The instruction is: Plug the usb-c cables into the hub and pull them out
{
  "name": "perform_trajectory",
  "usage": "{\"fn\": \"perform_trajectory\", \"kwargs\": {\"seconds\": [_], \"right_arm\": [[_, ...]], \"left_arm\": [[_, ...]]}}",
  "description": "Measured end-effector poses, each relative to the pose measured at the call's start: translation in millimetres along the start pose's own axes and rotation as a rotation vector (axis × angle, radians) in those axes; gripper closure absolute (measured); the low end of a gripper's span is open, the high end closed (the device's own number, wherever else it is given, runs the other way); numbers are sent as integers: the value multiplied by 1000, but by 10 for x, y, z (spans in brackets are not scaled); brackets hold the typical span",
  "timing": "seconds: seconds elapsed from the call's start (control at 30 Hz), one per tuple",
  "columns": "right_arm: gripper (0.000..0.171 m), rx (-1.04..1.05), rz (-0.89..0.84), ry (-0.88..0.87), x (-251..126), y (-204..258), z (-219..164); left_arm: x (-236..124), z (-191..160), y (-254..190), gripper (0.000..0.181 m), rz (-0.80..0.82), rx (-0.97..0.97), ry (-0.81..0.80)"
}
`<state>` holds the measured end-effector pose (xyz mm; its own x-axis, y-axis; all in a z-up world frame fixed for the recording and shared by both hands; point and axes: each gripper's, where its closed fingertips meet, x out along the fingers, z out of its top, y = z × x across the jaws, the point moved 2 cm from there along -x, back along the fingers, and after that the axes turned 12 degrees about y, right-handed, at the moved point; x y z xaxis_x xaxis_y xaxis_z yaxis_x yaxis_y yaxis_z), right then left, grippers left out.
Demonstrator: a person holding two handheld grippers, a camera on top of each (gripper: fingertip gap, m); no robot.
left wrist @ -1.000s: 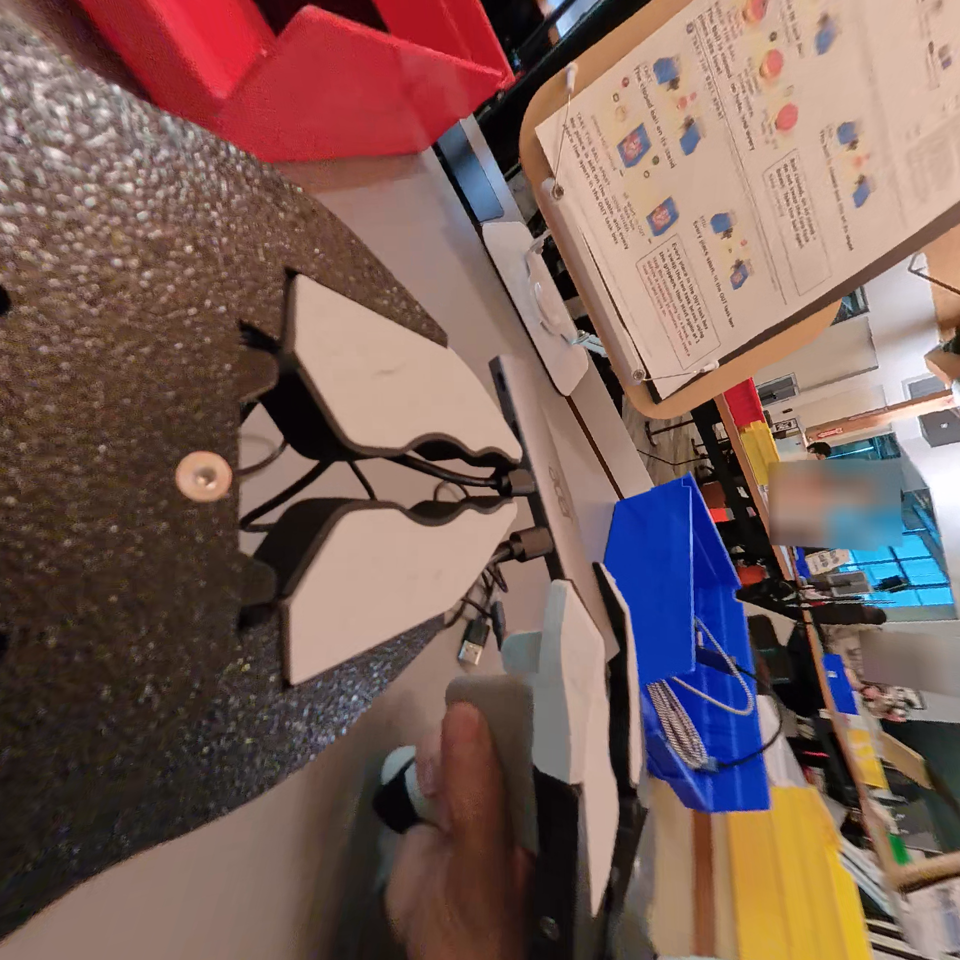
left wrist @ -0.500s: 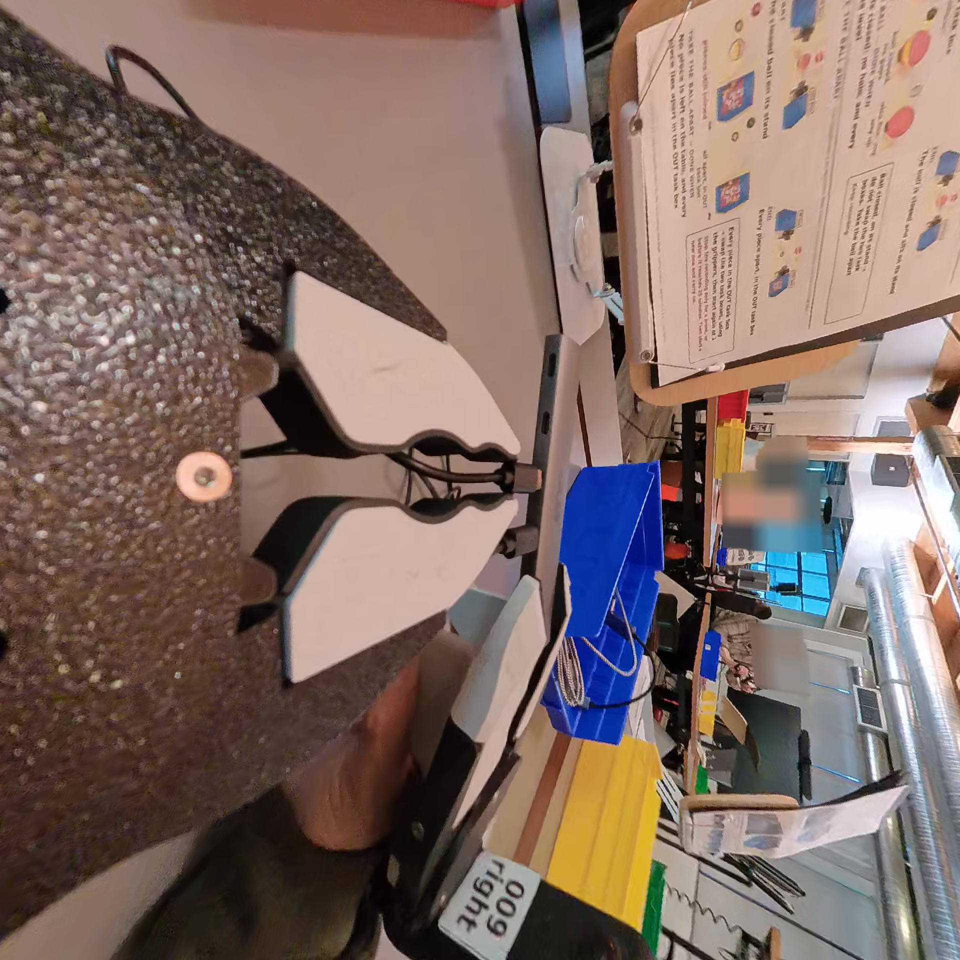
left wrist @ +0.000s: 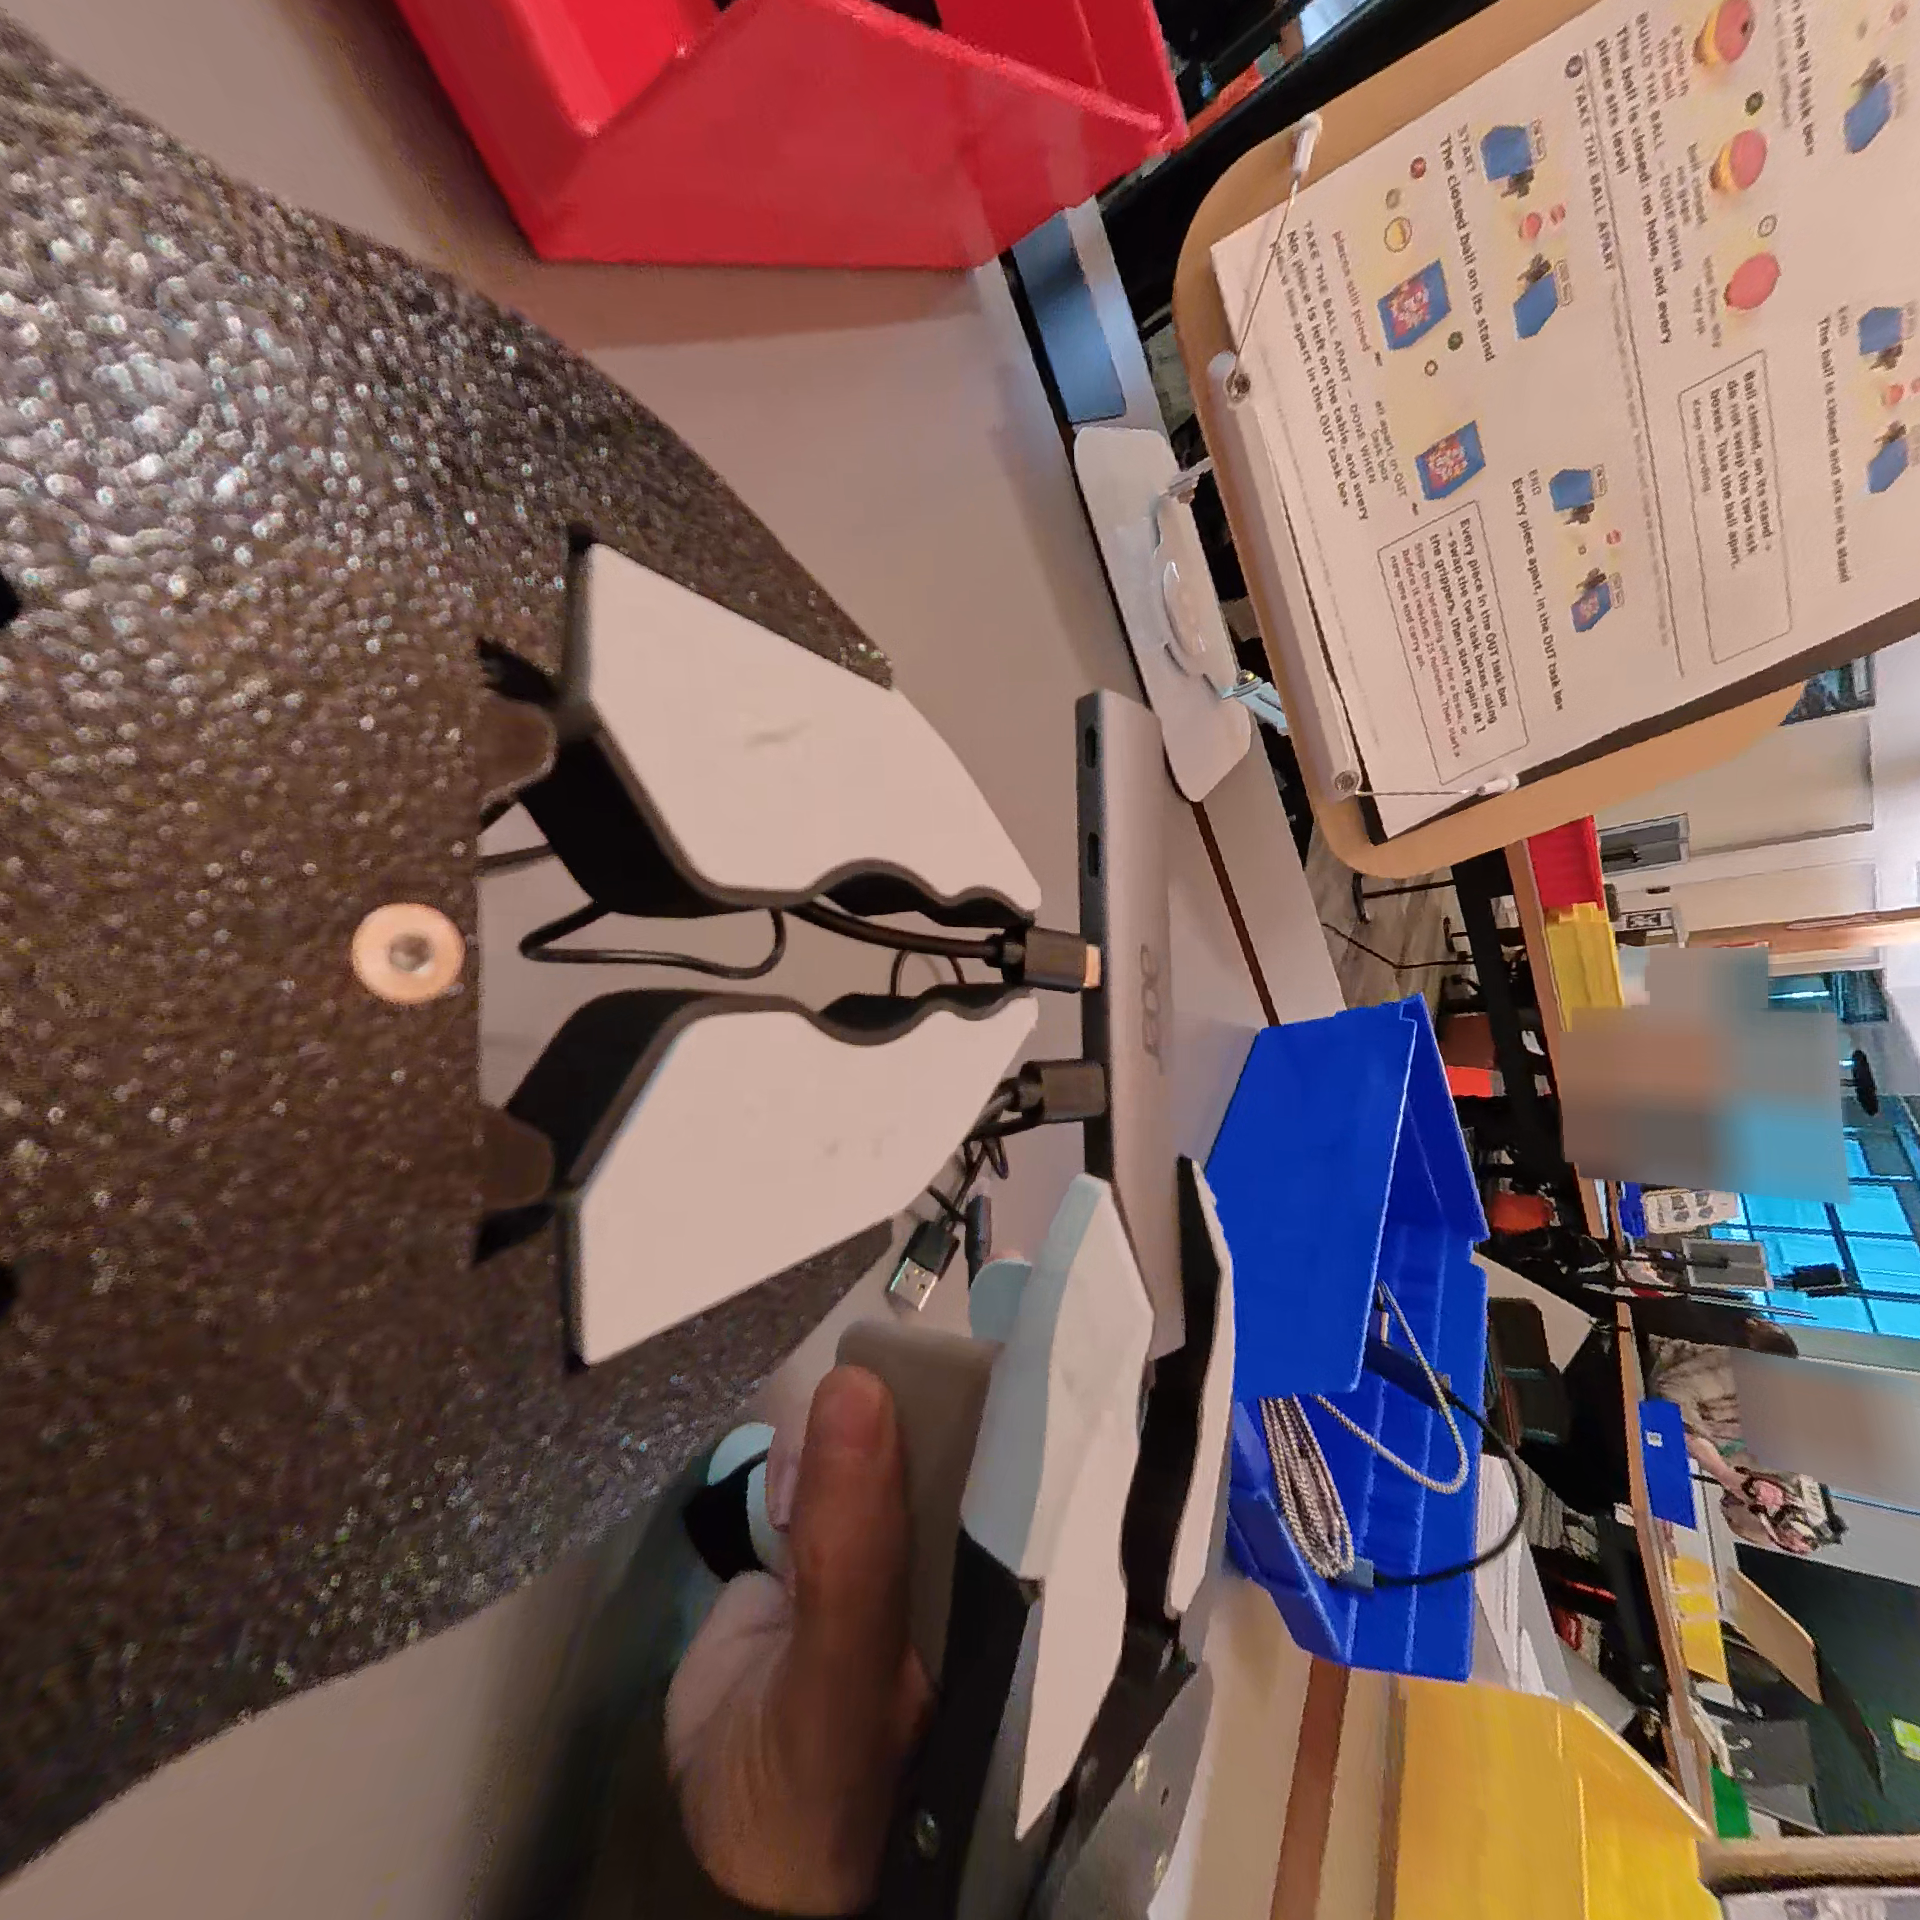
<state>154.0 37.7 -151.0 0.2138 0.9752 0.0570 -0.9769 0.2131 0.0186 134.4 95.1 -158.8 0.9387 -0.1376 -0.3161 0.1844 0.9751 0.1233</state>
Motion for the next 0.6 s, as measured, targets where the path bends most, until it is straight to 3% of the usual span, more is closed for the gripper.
{"fn": "perform_trajectory", "kwargs": {"seconds": [0.13,0.27,0.6], "right_arm": [[146,-39,-4,16,14,43,-11],[146,-70,-9,39,32,60,-30],[146,-214,-67,56,25,90,-52]], "left_arm": [[-15,21,19,172,-139,-160,-31],[-13,-15,45,172,-66,-7,23],[-35,2,45,172,-96,-5,-24]]}}
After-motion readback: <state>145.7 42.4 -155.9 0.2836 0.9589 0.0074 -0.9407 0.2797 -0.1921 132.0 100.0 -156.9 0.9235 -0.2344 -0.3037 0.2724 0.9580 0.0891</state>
